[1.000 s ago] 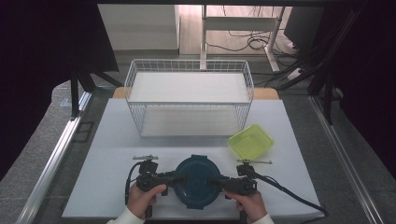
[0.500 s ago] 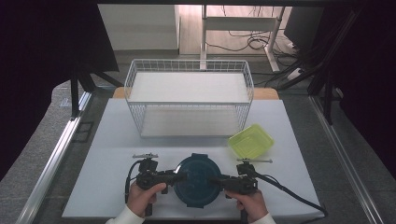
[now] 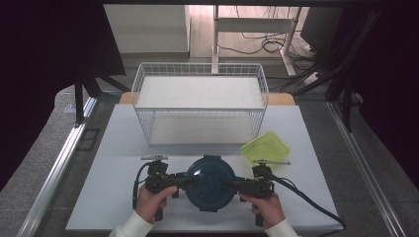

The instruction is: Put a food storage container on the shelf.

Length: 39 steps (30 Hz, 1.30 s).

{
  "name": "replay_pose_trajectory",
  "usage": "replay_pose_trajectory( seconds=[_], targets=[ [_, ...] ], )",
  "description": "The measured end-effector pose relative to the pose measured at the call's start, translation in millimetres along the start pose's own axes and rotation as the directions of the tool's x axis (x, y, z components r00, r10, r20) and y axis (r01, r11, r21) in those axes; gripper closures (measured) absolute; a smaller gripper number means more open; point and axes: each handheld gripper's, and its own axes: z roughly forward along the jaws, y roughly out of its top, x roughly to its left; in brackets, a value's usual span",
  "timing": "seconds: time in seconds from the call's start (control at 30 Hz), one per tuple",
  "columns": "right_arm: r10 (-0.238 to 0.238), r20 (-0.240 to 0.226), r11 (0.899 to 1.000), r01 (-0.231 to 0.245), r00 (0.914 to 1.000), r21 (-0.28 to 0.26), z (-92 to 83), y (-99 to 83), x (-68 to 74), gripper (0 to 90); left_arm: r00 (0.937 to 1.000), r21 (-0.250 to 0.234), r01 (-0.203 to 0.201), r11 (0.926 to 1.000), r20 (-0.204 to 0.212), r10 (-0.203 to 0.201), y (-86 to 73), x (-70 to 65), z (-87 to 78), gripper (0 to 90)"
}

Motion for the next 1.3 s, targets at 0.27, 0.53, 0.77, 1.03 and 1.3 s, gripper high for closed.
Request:
replay_pose_trajectory(
  seconds=[0.27, 0.53, 0.77, 1.03, 1.3],
  targets=[
    [-0.025, 0.005, 1.000, 0.025, 0.9997, -0.014, -0.7, 17.7, 1.2, 36.8, 1.0000, -0.010, 0.005, 0.9999, 0.007, -0.005, 13.3, 1.8, -0.9, 38.6],
    [-0.040, -0.004, 0.999, 0.040, 0.9992, -0.025, 1.8, 36.7, 1.8, 36.8, 0.9999, -0.013, 0.010, 0.9999, 0.009, -0.009, 26.9, 2.6, -3.3, 39.2],
    [-0.062, -0.001, 0.997, 0.062, 0.9981, -0.051, -3.3, 50.7, 5.4, 36.8, 0.9999, -0.015, -0.003, 0.9999, 0.011, 0.004, 39.1, -1.8, -4.9, 39.5],
    [-0.071, -0.005, 0.995, 0.071, 0.9975, -0.065, -4.0, 63.2, 10.2, 36.8, 0.9999, -0.028, -0.015, 0.9995, 0.006, 0.015, 53.5, -4.2, -10.6, 39.5],
    [-0.087, -0.007, 0.993, 0.087, 0.9962, -0.080, -4.0, 75.7, 15.6, 36.9, 0.9998, -0.033, -0.020, 0.9992, 0.005, 0.020, 65.8, -5.2, -15.6, 39.6]
  ],
)
